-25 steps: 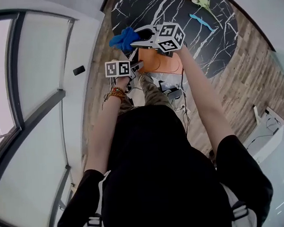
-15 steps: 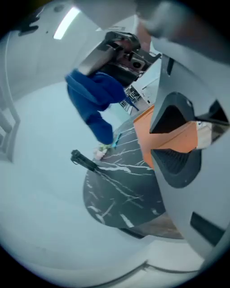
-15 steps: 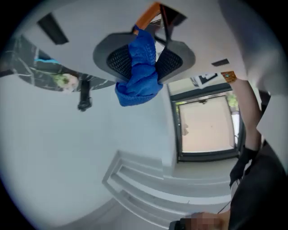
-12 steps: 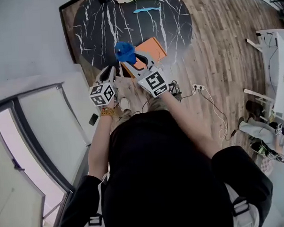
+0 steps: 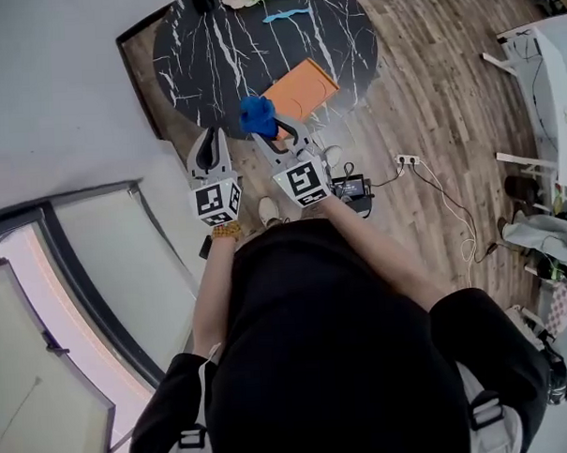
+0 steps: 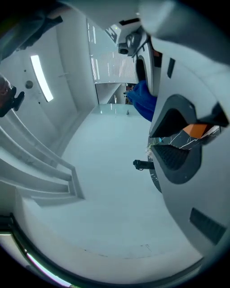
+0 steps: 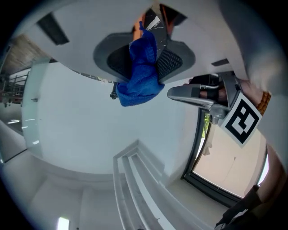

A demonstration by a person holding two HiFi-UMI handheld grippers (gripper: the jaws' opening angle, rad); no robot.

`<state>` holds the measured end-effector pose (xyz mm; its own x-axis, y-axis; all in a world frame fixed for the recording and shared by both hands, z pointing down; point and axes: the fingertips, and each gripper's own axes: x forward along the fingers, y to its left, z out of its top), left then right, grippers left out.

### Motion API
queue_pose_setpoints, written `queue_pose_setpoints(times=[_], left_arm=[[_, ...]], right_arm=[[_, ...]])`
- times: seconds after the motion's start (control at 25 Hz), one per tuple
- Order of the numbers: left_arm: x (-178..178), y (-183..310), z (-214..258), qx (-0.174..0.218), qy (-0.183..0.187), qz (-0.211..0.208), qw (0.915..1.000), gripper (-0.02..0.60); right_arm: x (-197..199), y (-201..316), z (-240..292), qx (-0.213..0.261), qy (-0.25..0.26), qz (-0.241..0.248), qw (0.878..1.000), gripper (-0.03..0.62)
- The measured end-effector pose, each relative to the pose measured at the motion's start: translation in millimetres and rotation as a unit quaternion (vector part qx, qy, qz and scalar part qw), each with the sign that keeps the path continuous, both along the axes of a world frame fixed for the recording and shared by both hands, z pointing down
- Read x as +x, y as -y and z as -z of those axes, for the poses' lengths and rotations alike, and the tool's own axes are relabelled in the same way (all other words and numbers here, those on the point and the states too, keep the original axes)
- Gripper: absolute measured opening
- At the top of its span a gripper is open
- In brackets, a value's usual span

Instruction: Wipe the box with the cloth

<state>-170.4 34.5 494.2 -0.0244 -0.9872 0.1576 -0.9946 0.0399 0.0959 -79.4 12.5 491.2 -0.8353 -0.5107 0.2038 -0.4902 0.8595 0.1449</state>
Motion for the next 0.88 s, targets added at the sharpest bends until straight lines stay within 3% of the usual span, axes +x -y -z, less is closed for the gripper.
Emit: queue_pose_setpoints(times=[0.16, 0.44, 0.6, 0.88], left_arm=[[3, -1, 8, 0.007, 0.020, -0.026, 0.9995, 0.055], [15, -8, -1, 0.001, 0.021, -0.053, 0.9984, 0.055], [14, -17, 2, 0.001, 0.038, -0.057, 0.9976, 0.048], [4, -30, -3, -0.002, 0.047, -0.053, 0.9975, 0.038]], right_arm=[[2, -11, -5, 0.003, -0.004, -0.002, 1.000, 0.126], [-2, -25, -3, 0.014, -0.014, -0.003, 1.000, 0.126], [-3, -30, -1, -0.001, -0.002, -0.009, 1.000, 0.126], [-16, -51, -2, 0.015, -0.014, 0.016, 1.000, 0.117]])
